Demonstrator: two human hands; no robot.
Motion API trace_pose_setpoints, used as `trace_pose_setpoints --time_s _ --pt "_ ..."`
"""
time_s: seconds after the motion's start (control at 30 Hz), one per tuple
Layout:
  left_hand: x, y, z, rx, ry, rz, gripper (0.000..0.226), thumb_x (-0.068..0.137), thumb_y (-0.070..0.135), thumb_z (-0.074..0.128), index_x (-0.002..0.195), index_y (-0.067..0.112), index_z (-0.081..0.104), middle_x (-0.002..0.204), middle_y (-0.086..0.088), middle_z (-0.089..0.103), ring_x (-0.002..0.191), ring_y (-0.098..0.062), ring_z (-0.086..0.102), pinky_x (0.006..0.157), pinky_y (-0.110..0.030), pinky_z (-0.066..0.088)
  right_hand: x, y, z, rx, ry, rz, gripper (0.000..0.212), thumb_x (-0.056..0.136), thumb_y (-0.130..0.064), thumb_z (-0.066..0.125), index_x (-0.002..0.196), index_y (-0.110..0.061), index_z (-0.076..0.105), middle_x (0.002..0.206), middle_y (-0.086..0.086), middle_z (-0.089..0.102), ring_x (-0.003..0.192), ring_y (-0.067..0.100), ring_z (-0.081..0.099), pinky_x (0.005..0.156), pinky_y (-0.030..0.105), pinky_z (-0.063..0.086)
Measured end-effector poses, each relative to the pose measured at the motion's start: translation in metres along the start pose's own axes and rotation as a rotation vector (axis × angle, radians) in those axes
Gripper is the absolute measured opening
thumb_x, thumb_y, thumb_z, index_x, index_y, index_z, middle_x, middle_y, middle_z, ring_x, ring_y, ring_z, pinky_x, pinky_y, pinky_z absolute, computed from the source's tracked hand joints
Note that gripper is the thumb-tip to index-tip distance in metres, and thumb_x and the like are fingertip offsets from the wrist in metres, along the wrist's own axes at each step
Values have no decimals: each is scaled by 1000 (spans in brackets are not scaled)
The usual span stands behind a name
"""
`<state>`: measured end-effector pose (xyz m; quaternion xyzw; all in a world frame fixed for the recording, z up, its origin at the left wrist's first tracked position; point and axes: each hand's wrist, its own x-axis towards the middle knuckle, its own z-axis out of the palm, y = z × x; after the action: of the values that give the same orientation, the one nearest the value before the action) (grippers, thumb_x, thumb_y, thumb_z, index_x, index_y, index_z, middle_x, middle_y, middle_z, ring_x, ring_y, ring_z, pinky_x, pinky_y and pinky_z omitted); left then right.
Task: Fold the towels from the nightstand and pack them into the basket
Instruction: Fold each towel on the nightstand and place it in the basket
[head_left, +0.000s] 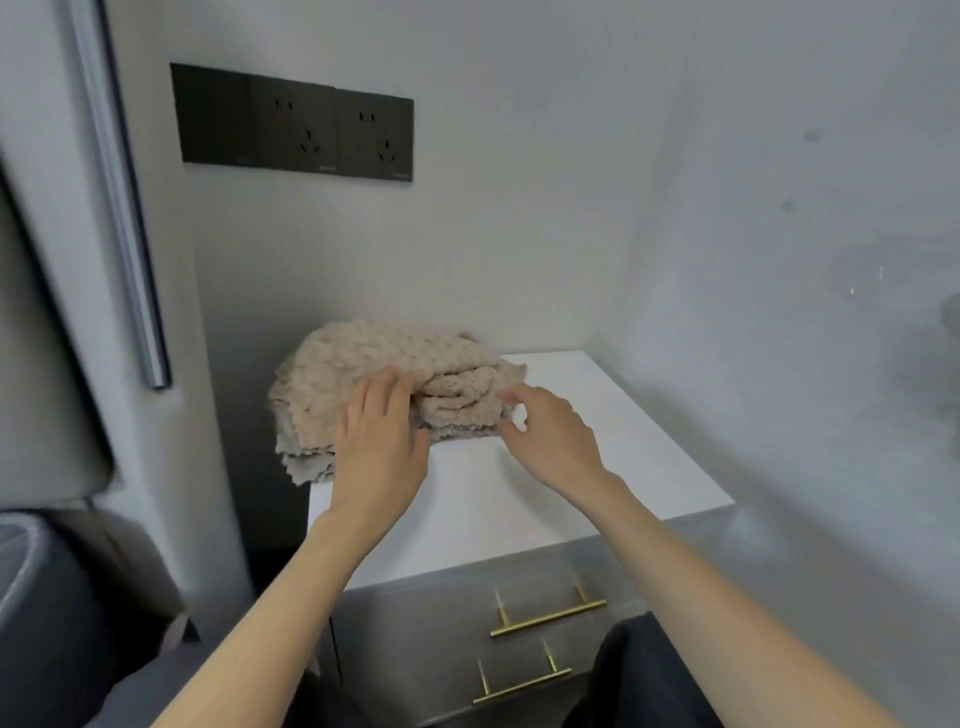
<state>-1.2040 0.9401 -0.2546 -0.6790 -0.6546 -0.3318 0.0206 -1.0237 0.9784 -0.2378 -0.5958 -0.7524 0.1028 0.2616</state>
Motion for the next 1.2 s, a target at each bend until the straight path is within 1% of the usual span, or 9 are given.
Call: trace_pose_setpoints --time_s 0.2,0.4,0.53,0.63,0.73,0.87,1.0,1.1,1.2 --pt "26 -12 16 171 18 4 60 94 30 52 147 19 26 156 -3 20 144 -24 11 116 -41 12 31 -10 29 53 100 -62 37 90 -28 56 127 -30 54 129 -9 55 119 14 48 81 32 44" --pt "51 -21 13 194 147 23 28 94 25 51 121 22 55 127 3 51 120 -20 40 98 -34 25 48 -14 52 56 132 -108 23 89 -33 58 111 -30 64 111 -13 62 100 11 53 70 27 38" --pt "57 -22 8 32 255 -8 18 95 26 53 109 18 62 111 3 61 107 -20 48 91 -30 26 50 -3 54 99 112 -87 12 90 -33 58 100 -32 64 85 -21 57 81 6 52 59 22 34" --pt "57 -15 4 -131 327 -1 16 93 24 55 106 19 63 107 6 64 104 -16 51 89 -24 21 48 4 49 206 32 -73 13 92 -30 57 103 -31 64 90 -17 63 88 9 61 72 28 47" --pt "56 -9 1 -353 367 11 17 91 22 60 108 20 64 102 13 63 102 -9 53 96 -28 34 46 -2 42 395 111 -57 22 90 -30 58 109 -35 47 95 -16 68 86 6 65 76 34 52" --pt "49 5 -1 -643 314 75 11 89 27 65 100 29 65 93 22 63 91 5 55 79 -10 40 47 -15 30 653 189 -66 59 88 -23 63 127 -53 31 92 -11 71 77 0 65 69 20 51" --pt "38 18 1 -696 231 183 25 86 19 68 94 42 60 93 35 61 95 16 54 77 -1 36 47 -10 13 750 262 11 16 95 -20 53 106 -27 61 93 -14 70 86 -3 64 74 17 46" --pt "34 28 7 -716 115 224 22 87 18 68 94 38 64 96 26 65 95 8 58 78 -5 39 46 2 0 1045 92 197 25 99 -31 48 114 -15 60 103 1 71 87 12 67 83 31 55" --pt "29 40 16 -742 -54 251 13 86 18 69 97 23 71 98 19 67 95 6 59 81 -7 40 42 20 -14 1338 -49 322 43 99 -48 39 112 -16 64 102 2 73 87 16 69 81 33 55"
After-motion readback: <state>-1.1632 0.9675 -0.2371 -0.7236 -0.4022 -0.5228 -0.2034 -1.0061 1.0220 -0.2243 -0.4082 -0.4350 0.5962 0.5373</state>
